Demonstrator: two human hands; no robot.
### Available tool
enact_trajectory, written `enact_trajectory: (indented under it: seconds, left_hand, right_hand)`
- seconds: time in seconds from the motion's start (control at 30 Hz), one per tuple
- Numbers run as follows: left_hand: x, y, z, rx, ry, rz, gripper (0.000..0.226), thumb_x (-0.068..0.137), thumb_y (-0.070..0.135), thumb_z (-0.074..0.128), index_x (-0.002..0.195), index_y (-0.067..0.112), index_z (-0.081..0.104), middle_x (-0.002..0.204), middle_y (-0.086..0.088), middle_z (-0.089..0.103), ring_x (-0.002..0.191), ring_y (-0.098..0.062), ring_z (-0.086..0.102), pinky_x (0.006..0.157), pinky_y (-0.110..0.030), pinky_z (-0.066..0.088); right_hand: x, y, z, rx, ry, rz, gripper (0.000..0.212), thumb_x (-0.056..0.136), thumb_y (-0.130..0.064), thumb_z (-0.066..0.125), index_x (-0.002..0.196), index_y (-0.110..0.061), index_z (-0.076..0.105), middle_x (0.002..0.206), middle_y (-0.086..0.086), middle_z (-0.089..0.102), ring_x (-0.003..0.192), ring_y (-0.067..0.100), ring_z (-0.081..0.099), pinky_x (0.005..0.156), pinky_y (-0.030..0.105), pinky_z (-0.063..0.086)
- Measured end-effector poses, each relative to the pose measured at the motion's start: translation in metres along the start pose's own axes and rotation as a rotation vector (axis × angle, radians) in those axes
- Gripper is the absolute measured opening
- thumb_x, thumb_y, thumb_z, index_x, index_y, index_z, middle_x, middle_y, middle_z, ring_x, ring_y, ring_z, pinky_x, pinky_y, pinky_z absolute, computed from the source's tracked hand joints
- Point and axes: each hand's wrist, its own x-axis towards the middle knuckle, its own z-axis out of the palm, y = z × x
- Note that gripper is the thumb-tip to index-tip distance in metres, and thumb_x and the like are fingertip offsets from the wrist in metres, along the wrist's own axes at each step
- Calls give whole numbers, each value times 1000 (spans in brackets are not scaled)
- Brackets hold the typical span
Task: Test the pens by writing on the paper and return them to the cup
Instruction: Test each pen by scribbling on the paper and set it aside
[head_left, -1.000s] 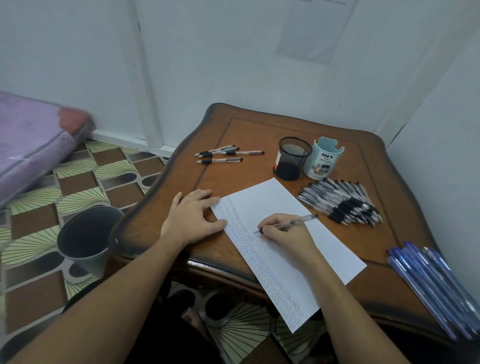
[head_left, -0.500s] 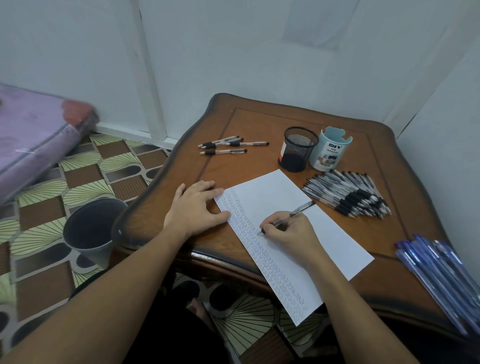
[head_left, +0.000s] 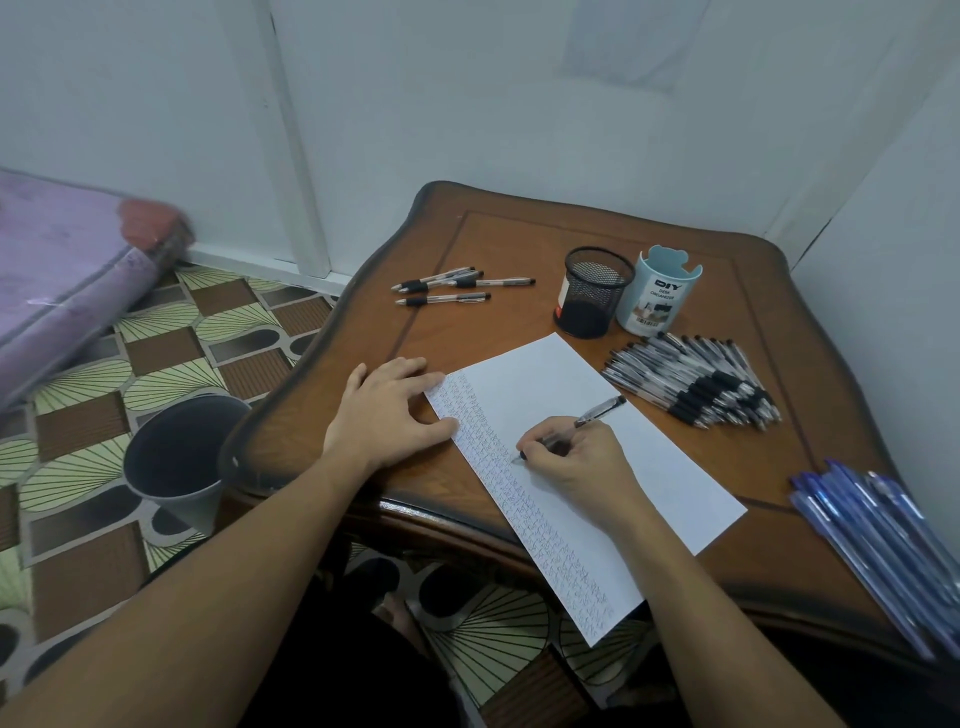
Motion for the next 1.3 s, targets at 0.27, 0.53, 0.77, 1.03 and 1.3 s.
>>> enact_trajectory:
  seconds: [0.27, 0.53, 0.77, 1.03, 1.3]
  left_hand:
    - [-1, 0, 0, -16, 1, 4, 90, 59, 83, 35, 137, 40, 50, 152, 15, 35, 143, -5, 22, 119, -45, 1]
    - [0, 0, 0, -7, -3, 7, 87, 61, 81, 37, 137, 41, 50, 152, 15, 35, 143, -5, 22, 119, -45, 1]
    - [-1, 0, -1, -22, 6, 8, 86, 61, 81, 38, 136, 41, 51, 152, 15, 36, 143, -5, 22, 120, -46, 2]
    - [-1, 1, -1, -12, -4, 6, 89, 60, 82, 36, 137, 41, 50, 152, 15, 35, 143, -6, 21, 120, -46, 1]
    - [-1, 0, -1, -10, -5, 5, 89, 60, 82, 35, 137, 41, 49, 152, 15, 34, 143, -5, 21, 119, -45, 1]
  right_hand:
    - [1, 3, -1, 4, 14, 6, 19, 86, -8, 66, 73, -16, 76, 72, 26, 65, 60, 20, 47, 57, 30, 31]
    - [0, 2, 0, -16, 4, -6, 19, 86, -7, 66, 72, -15, 76, 70, 20, 67, 58, 17, 47, 56, 29, 32]
    - [1, 4, 0, -11, 15, -14, 21, 86, -7, 65, 72, -18, 76, 70, 18, 69, 62, 22, 51, 59, 33, 35]
    - [0, 3, -1, -21, 13, -16, 20, 86, -6, 65, 71, -16, 75, 72, 19, 68, 63, 19, 53, 60, 31, 38]
    - [1, 4, -2, -29, 29, -1, 21, 85, -6, 63, 70, -14, 74, 70, 22, 65, 59, 17, 48, 57, 30, 34]
